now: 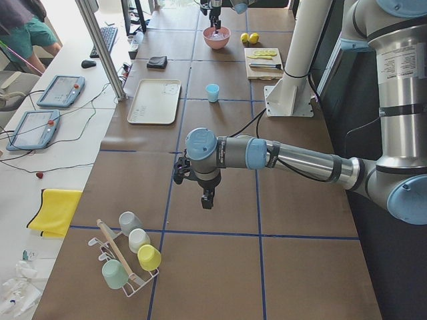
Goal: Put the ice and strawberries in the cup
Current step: 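Lower the right gripper among the ice cubes and grasp one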
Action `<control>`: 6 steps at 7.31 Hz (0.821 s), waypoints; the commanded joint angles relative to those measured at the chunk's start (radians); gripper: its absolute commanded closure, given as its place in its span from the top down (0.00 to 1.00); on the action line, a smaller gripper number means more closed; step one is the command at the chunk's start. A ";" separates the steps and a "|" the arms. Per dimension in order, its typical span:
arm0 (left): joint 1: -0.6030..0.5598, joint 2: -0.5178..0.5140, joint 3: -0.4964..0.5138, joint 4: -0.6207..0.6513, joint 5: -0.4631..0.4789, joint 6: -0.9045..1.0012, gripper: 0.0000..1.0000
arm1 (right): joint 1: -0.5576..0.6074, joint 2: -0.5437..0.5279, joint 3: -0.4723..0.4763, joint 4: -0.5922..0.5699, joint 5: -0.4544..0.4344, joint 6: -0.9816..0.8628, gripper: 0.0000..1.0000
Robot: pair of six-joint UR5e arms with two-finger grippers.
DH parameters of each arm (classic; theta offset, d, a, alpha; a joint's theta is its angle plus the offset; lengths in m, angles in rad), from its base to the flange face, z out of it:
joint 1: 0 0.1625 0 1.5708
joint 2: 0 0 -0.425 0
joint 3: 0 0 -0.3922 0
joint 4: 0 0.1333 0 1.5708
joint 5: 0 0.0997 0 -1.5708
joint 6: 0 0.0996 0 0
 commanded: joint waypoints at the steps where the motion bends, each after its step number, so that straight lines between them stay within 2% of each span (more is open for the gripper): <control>1: 0.000 0.000 -0.001 0.000 0.000 0.000 1.00 | -0.001 0.002 -0.012 -0.001 -0.003 0.000 0.89; 6: 0.000 0.000 -0.001 0.000 0.001 0.000 1.00 | -0.025 0.010 -0.020 -0.001 -0.002 0.009 0.87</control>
